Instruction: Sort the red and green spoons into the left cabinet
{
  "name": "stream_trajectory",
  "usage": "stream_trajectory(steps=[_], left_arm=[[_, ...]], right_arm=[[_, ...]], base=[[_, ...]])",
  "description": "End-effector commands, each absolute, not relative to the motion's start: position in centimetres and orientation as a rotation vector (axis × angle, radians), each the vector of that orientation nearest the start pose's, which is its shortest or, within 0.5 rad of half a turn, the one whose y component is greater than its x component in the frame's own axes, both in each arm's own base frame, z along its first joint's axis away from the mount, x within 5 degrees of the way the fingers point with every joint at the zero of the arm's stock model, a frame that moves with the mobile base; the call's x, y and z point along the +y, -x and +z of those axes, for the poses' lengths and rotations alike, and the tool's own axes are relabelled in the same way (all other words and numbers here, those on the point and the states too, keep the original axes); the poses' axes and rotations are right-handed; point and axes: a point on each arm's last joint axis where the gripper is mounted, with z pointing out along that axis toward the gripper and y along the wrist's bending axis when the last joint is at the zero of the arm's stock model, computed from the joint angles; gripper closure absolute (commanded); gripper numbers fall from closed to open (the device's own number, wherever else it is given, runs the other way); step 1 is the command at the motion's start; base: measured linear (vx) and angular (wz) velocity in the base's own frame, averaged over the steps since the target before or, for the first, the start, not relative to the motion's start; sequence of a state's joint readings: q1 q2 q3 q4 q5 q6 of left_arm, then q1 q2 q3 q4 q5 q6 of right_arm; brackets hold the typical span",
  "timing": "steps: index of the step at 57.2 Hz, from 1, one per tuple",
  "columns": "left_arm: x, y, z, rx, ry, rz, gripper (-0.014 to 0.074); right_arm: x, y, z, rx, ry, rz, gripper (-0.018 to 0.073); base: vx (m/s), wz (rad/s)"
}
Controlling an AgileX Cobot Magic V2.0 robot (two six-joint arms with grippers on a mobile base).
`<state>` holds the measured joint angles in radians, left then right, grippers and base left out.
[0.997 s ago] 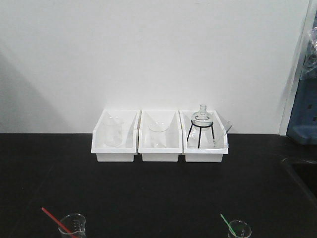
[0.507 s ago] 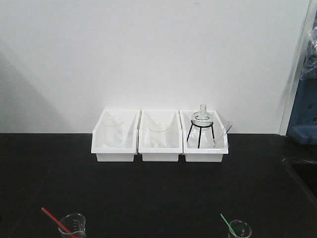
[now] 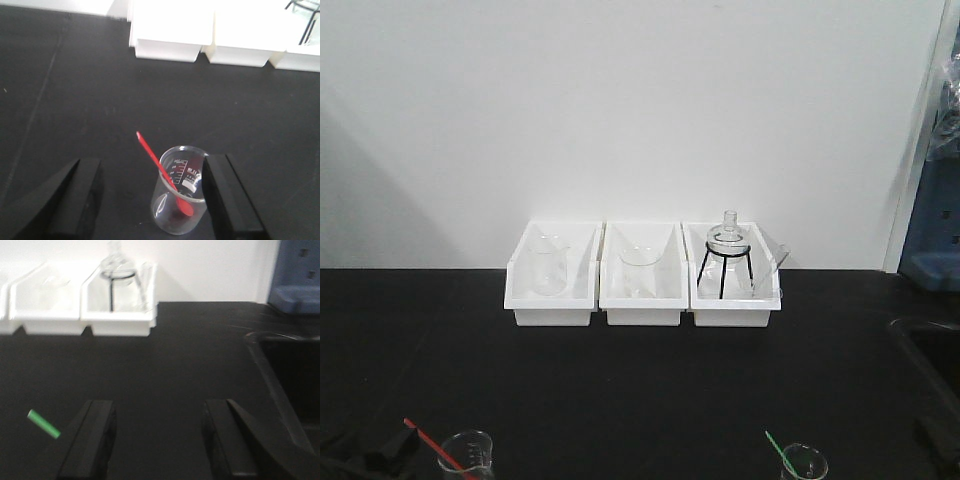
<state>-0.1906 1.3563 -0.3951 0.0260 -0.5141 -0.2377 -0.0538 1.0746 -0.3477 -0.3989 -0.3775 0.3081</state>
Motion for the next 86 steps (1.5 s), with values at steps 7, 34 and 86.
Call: stream_trajectory(steps=[7, 34, 86], left_arm=[[-6.0, -25.6, 20.0, 1.748, -0.024, -0.399, 0.0055], [-6.3, -27.1, 17.1, 1.69, 0.004, -0.441, 0.0055], [-6.4, -30.0, 15.6, 1.625, 0.075, -0.435, 0.0063]], right_arm=[[1.6, -21.0, 23.7, 1.782, 0.296, 0.147, 0.0072], [1.7, -21.2, 23.2, 1.809, 0.31, 0.152, 0.0072], [1.5, -21.1, 22.9, 1.84, 0.309, 0.127, 0.0072]], base=[[0.0, 0.0], [0.0, 0.0], [0.0, 0.0]])
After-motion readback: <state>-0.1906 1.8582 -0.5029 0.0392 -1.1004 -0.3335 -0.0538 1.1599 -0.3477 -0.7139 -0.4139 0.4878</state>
